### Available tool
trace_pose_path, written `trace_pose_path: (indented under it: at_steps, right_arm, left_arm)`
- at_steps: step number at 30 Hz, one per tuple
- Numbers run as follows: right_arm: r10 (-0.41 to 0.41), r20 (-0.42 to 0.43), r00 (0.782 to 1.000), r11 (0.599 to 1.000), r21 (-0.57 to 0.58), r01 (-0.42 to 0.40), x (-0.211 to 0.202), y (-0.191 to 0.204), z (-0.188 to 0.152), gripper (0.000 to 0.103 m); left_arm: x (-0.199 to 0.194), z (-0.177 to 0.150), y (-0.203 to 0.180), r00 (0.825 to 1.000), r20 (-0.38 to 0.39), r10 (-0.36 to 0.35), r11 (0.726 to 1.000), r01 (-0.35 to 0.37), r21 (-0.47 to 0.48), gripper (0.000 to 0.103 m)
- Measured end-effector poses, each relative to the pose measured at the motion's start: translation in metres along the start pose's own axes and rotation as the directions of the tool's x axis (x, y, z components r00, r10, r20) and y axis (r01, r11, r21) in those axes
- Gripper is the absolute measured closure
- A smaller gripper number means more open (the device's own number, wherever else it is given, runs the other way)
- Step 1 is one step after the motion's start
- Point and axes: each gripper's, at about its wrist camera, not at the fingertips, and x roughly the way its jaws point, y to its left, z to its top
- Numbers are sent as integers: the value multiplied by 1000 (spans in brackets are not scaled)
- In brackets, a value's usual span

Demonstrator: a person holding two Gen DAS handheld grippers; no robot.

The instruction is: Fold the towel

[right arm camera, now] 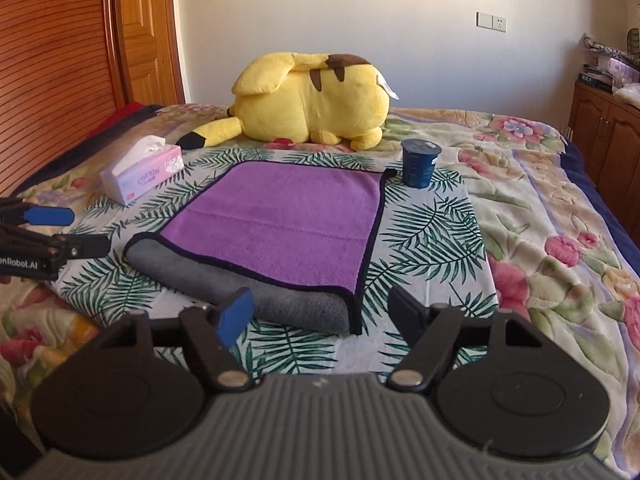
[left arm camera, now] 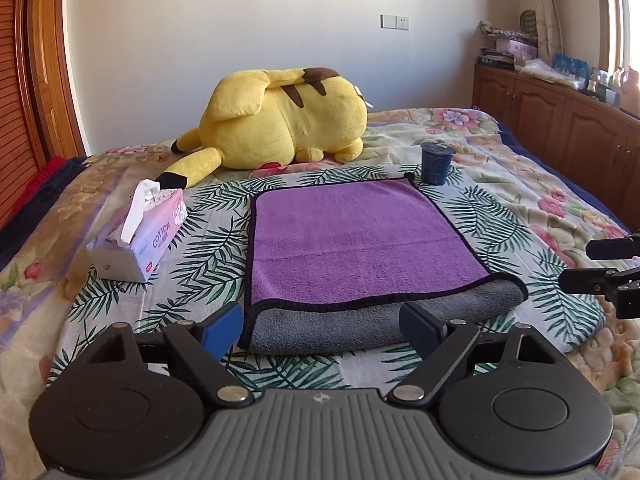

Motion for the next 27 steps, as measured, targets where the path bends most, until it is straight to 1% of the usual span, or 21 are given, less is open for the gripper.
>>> trace_pose_path:
  at_steps: [7,11,13,15,17,18,23,27]
  right_arm:
    - [7,-50,999,1000,-18,-8,26,-3,6,37]
    - [7,-77,997,1000,-26,-9,40,-4,8,38]
    - [7,-89,996,1000,-28,-9,47,-5,8,38]
    - [7,-100,995,1000,-29,-9,53,-6,8,38]
    - [6,-111,994,1000,-29,-9,58,-7,8,38]
    - [5,-116,993,1000,-30,-9,61,-8,9,38]
    - [5,-140,990,1000,-24,-8,73,-12,10,40]
    - [12,-155,988,1000,-10,-14,79,-14,9,40]
  left_arm:
    - [34,3,12,999,-33,5,1000,-5,-16,39]
    - [50,4,19,999,-46,0,1000,-1,-25,42]
    - [57,5,23,999,-53,0,1000,-2,-30,45]
    - [64,5,26,998,-62,-8,999,6,-36,54]
    - [71,5,29,998,-69,-11,999,8,-38,60]
    - [74,5,30,997,-72,-8,999,6,-38,62]
    - [85,2,37,996,-85,-8,999,4,-47,62]
    - [91,-1,46,995,-92,-42,996,35,-77,65]
